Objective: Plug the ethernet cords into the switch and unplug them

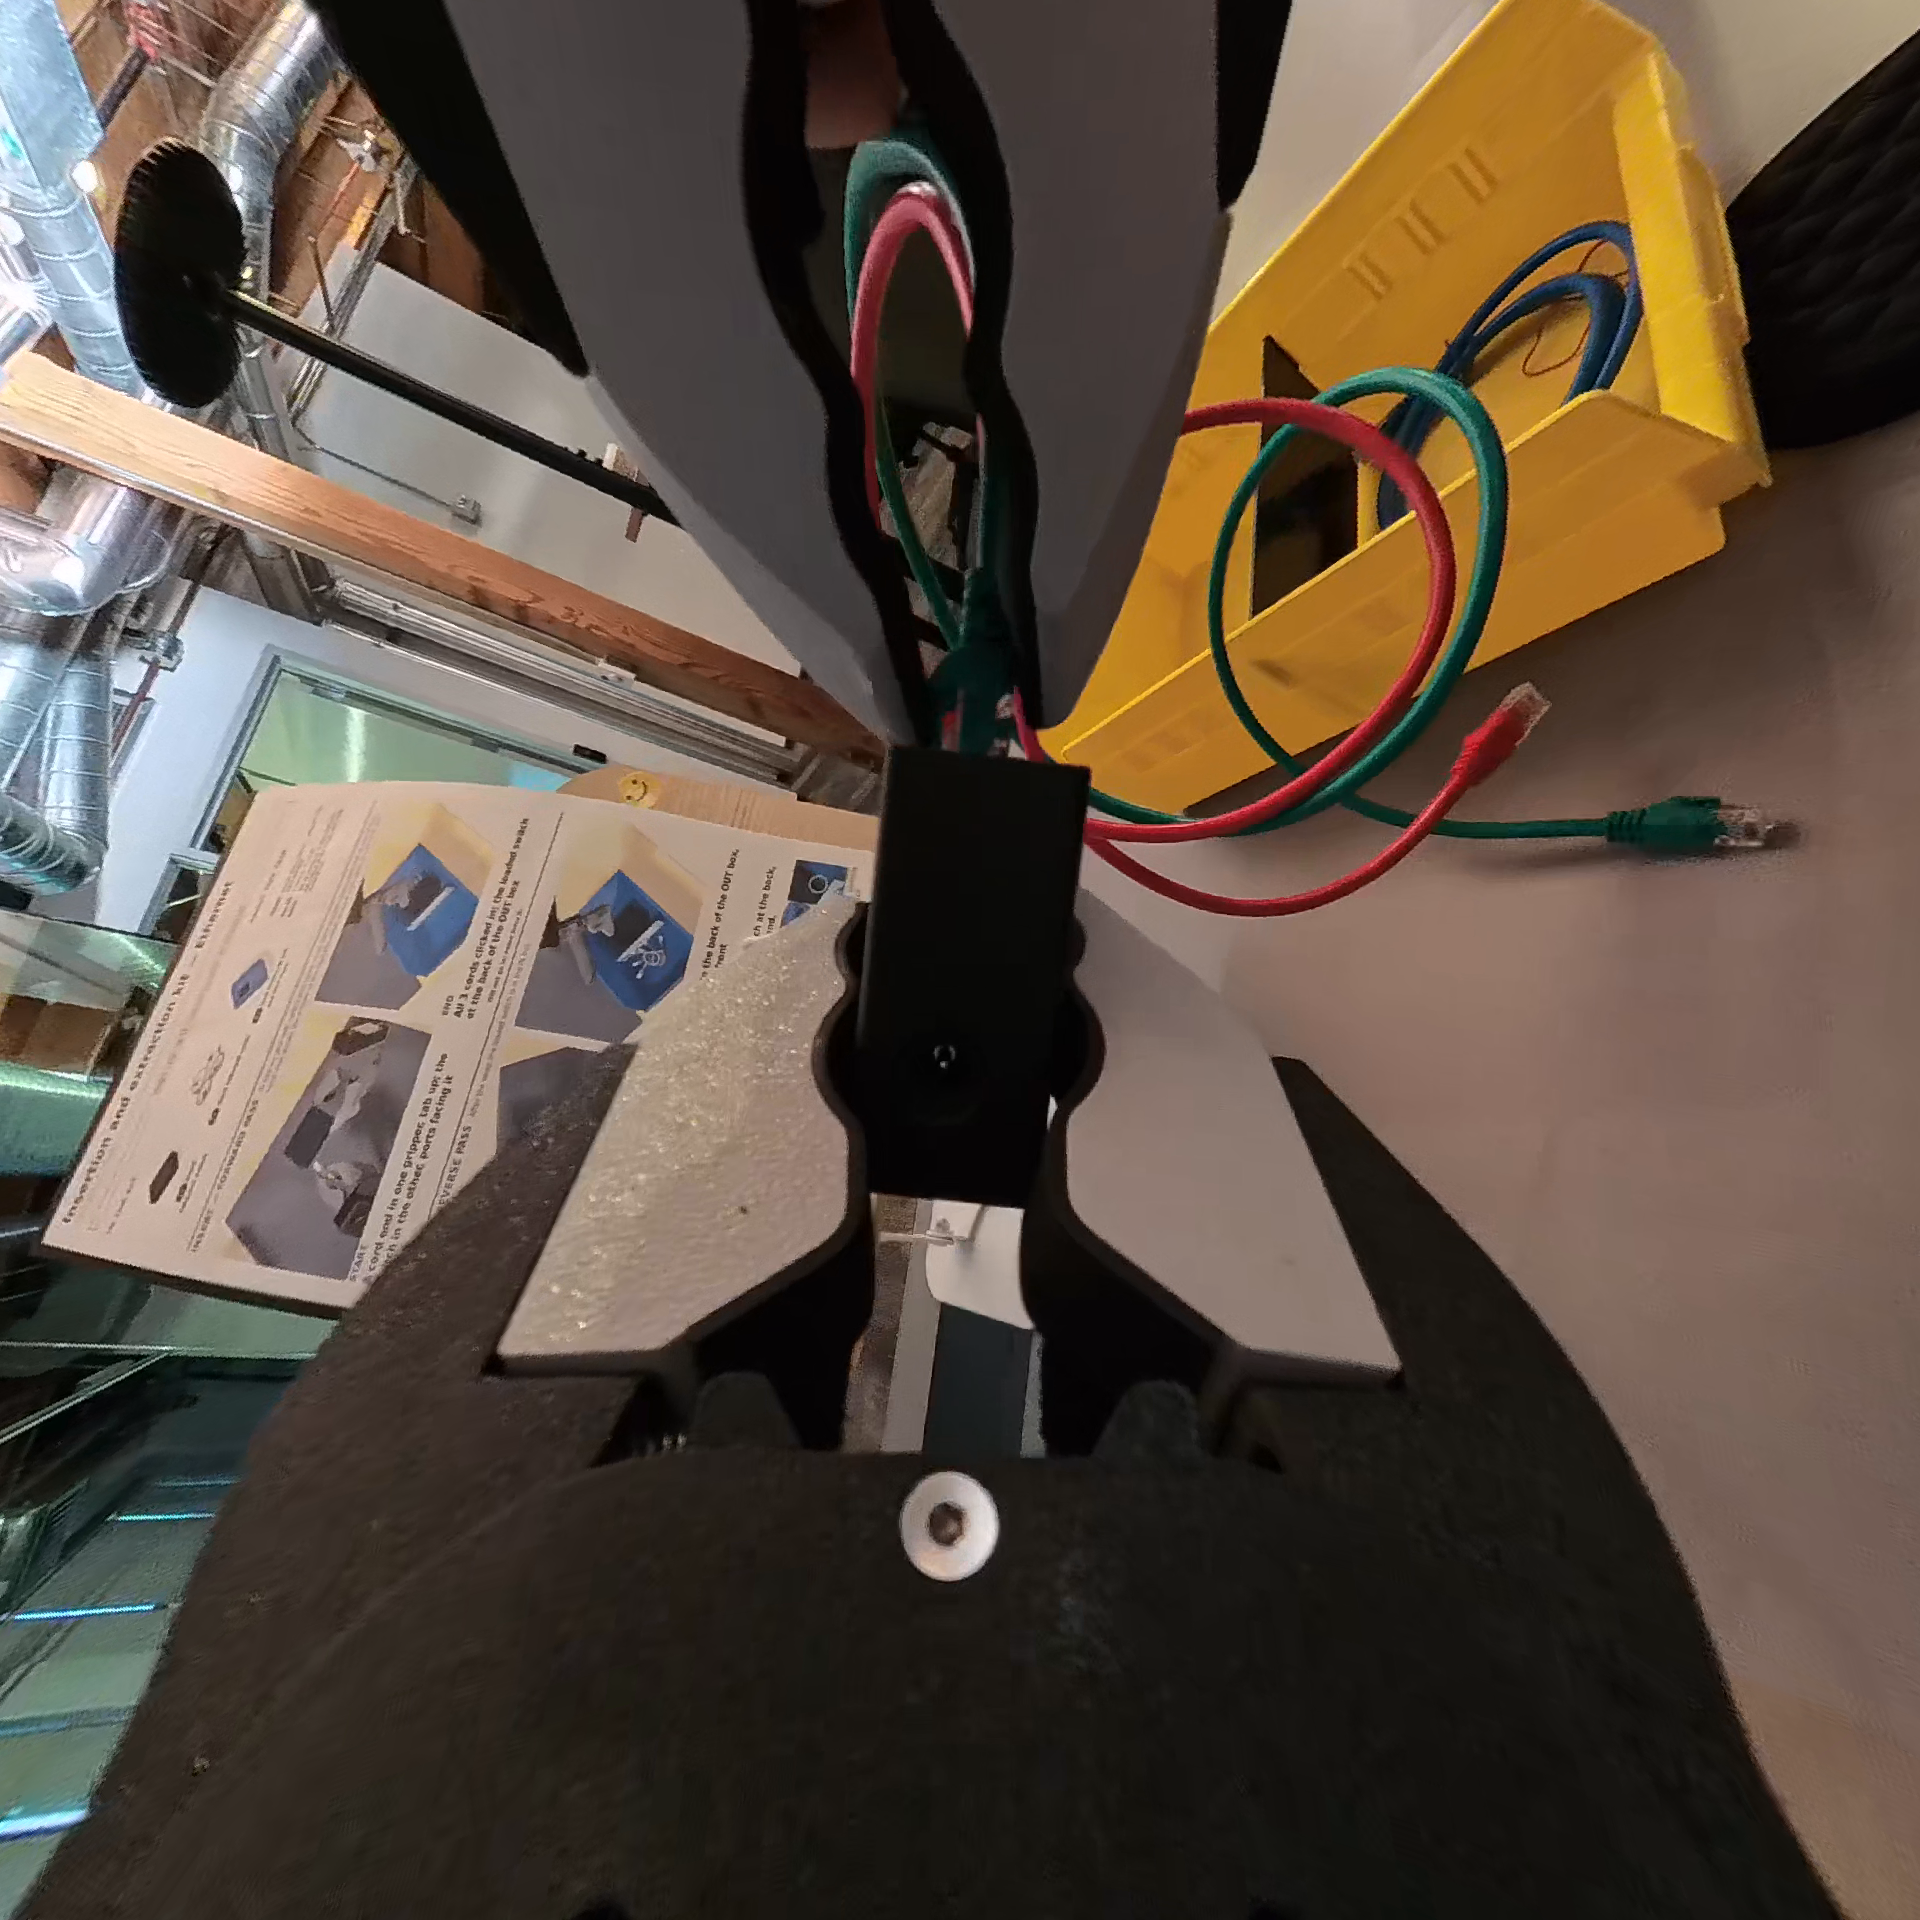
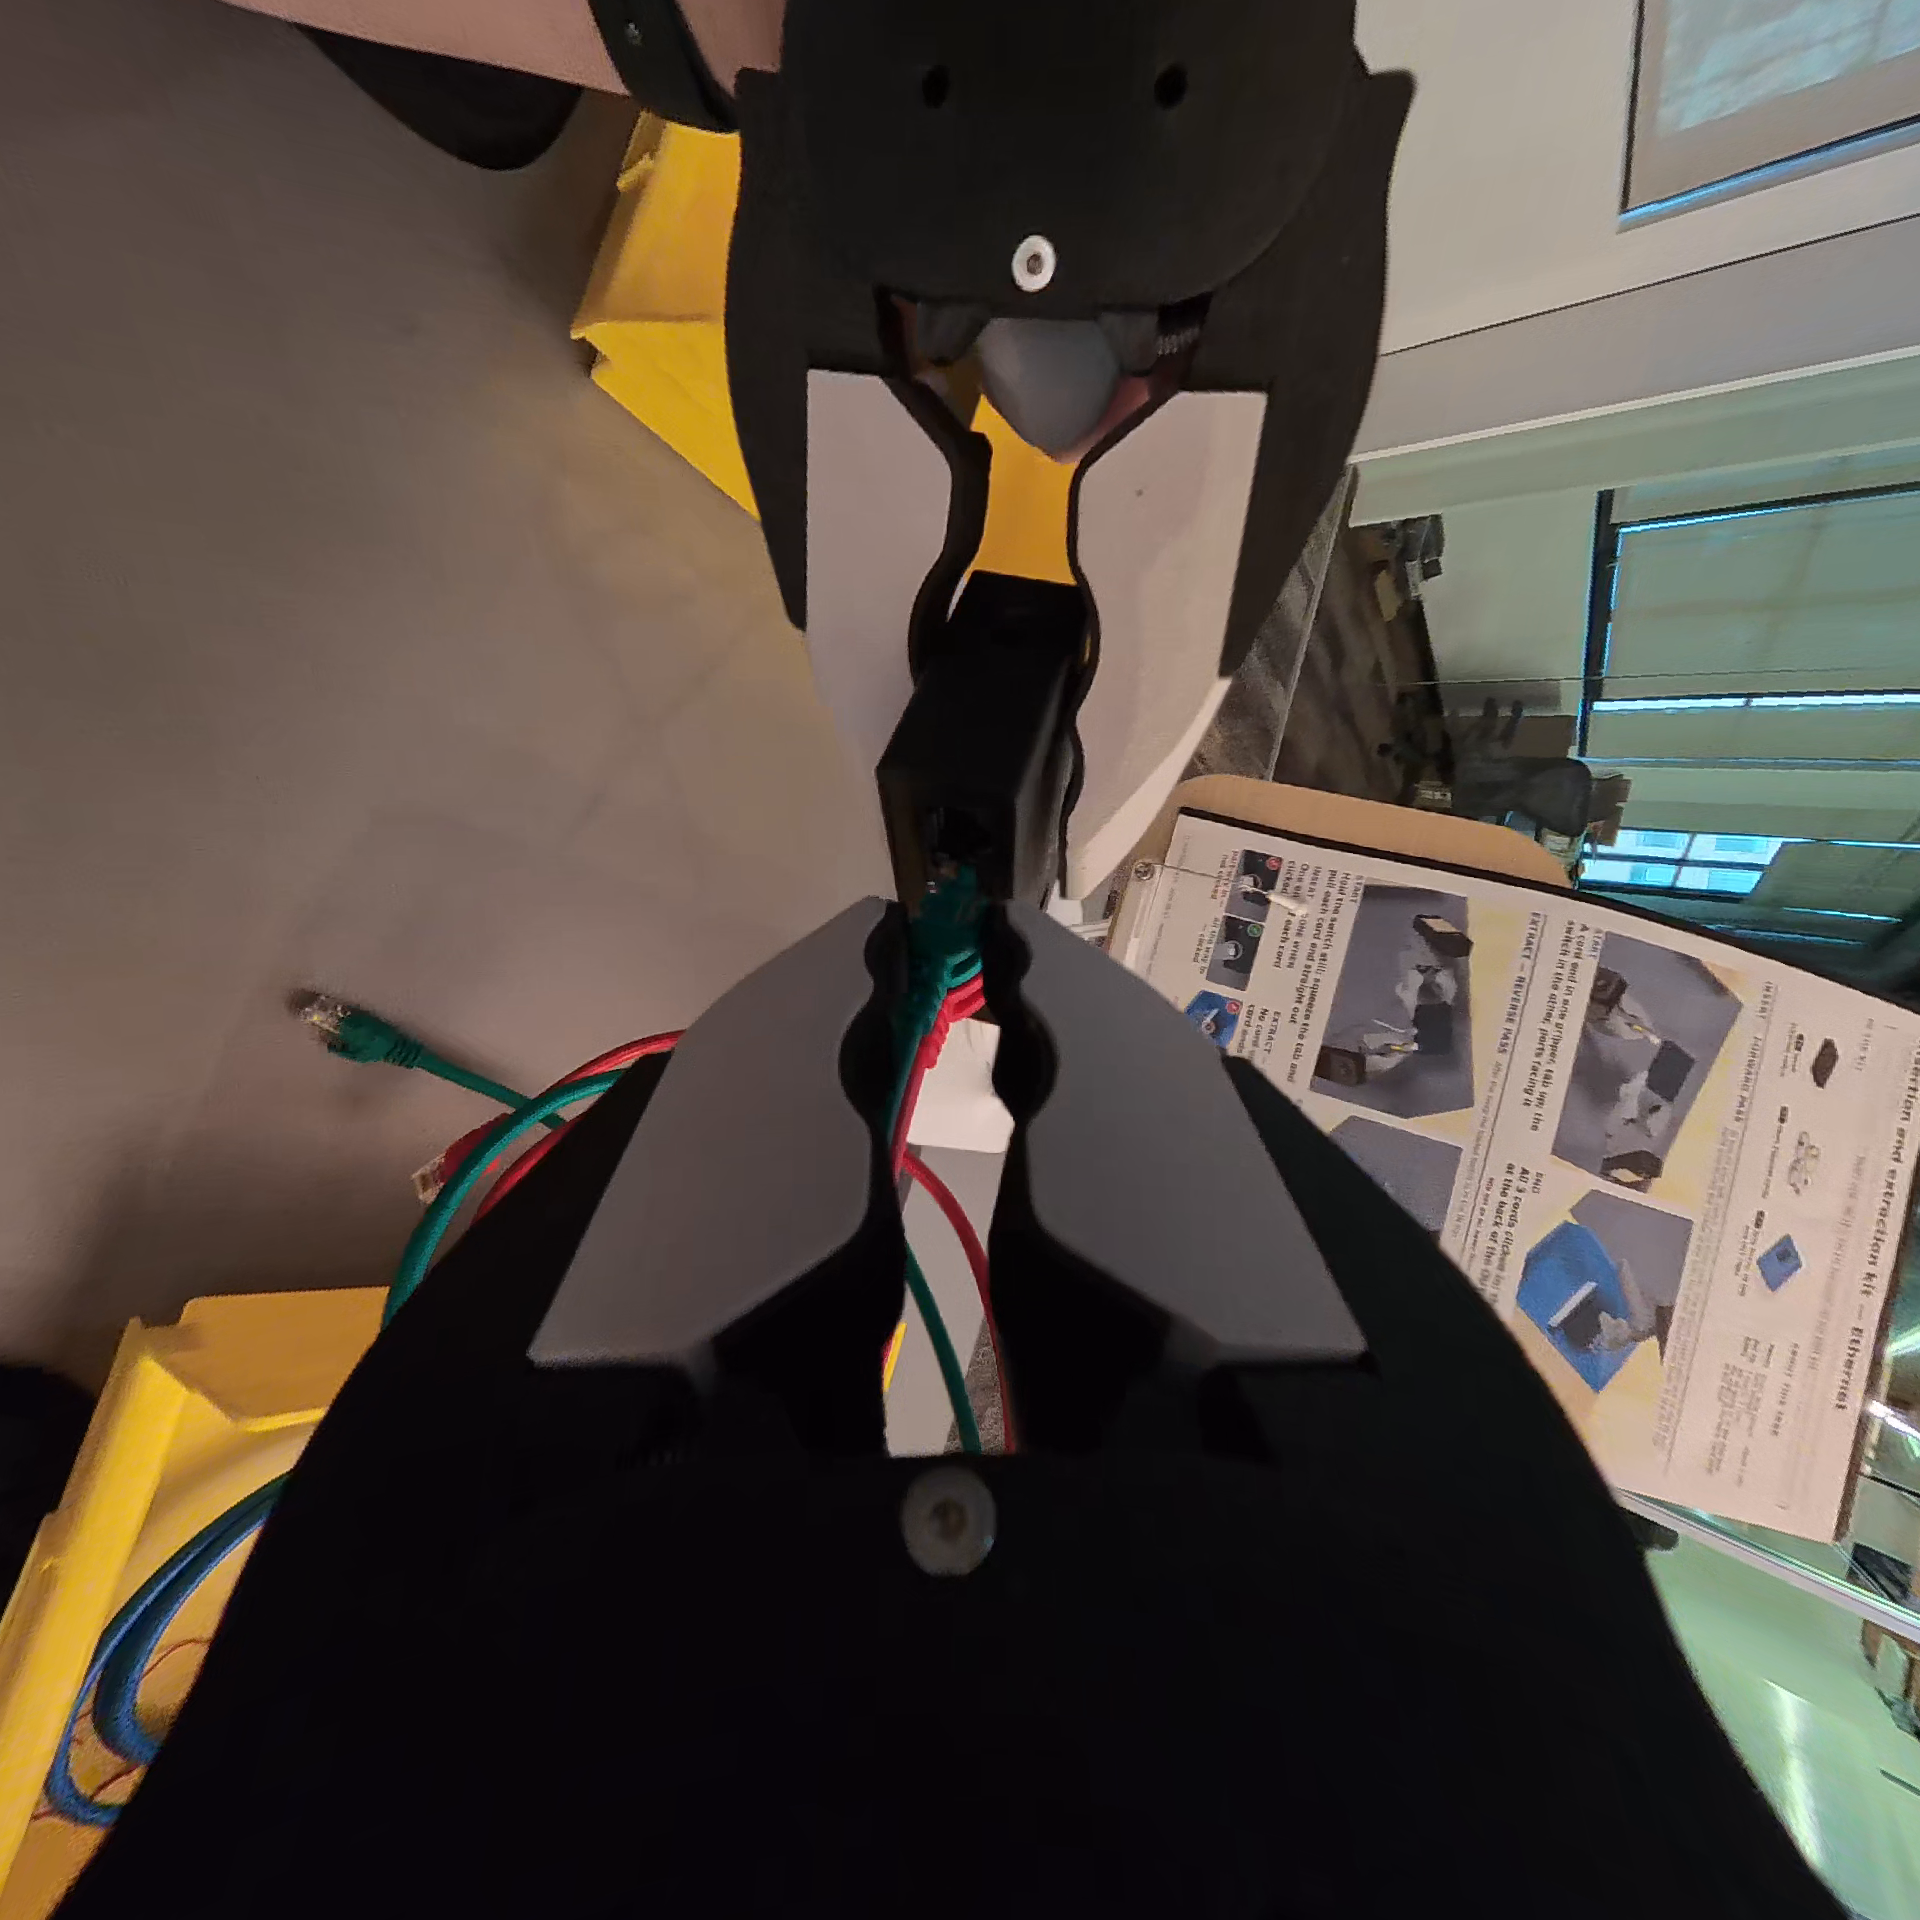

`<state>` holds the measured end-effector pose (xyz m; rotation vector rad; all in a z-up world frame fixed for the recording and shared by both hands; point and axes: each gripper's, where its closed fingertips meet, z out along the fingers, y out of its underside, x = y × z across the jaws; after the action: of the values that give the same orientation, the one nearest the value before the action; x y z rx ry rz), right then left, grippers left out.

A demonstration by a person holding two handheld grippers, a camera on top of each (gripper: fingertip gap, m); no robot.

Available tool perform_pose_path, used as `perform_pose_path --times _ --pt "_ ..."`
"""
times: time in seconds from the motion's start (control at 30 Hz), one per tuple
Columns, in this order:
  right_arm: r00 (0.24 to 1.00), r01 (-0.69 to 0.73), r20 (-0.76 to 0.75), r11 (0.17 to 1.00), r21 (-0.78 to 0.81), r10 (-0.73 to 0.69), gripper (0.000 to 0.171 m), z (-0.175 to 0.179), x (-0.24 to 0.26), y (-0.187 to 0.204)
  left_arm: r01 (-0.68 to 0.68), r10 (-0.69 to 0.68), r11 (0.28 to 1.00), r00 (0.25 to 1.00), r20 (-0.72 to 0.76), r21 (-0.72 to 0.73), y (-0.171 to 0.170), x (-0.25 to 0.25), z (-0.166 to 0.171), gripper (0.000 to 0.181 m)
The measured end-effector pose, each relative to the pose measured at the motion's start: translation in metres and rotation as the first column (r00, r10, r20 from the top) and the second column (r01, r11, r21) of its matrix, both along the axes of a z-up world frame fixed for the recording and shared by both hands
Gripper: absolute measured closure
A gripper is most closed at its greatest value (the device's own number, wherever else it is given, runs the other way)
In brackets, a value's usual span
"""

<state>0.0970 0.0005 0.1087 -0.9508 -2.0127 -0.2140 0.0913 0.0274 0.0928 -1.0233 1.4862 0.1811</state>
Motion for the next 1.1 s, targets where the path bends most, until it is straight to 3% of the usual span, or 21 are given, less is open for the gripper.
perform_pose_path --times 0.67,0.7,0.73,0.77,0.8,0.9,1.03,1.1 --pt "0.985 0.043 0.168 0.999 -0.013 -0.04 0.157 -0.022 0.024 0.007 -0.01 0.008 0.999 0.999 -0.052 -0.043 0.011 0.014 -0.02 0.151" --pt "0.97 0.043 0.241 0.993 -0.112 -0.015 0.157 -0.041 0.033 -0.004 -0.13 0.131 0.991 0.991 -0.018 0.023 0.028 -0.001 -0.011 0.151" --pt "0.96 0.04 0.28 0.997 -0.062 -0.021 0.157 -0.055 0.04 0.0 -0.182 0.181 0.983 0.983 0.031 0.02 0.036 -0.021 -0.001 0.152" --pt "0.958 0.045 0.282 0.999 0.022 -0.049 0.157 -0.061 0.045 0.009 -0.129 0.133 0.991 0.985 0.11 -0.043 0.031 -0.033 0.008 0.152" --pt "0.968 0.053 0.246 0.999 0.005 -0.053 0.157 -0.063 0.048 0.009 -0.065 0.074 0.996 0.983 0.17 -0.059 0.02 -0.04 0.017 0.152" --pt "0.996 0.071 0.055 0.996 -0.045 -0.068 0.157 -0.036 0.054 0.006 -0.091 0.093 0.996 0.976 0.199 -0.017 0.013 -0.054 0.029 0.152" --pt "0.969 0.153 -0.198 0.988 -0.002 -0.15 0.157 0.071 0.097 0.002 -0.161 0.163 0.987 0.974 0.159 -0.025 0.022 -0.064 0.023 0.152" --pt "0.949 0.213 -0.24 0.977 0.008 -0.205 0.157 0.109 0.126 0.004 -0.187 0.189 0.982 0.966 0.176 -0.03 0.028 -0.07 0.024 0.152"
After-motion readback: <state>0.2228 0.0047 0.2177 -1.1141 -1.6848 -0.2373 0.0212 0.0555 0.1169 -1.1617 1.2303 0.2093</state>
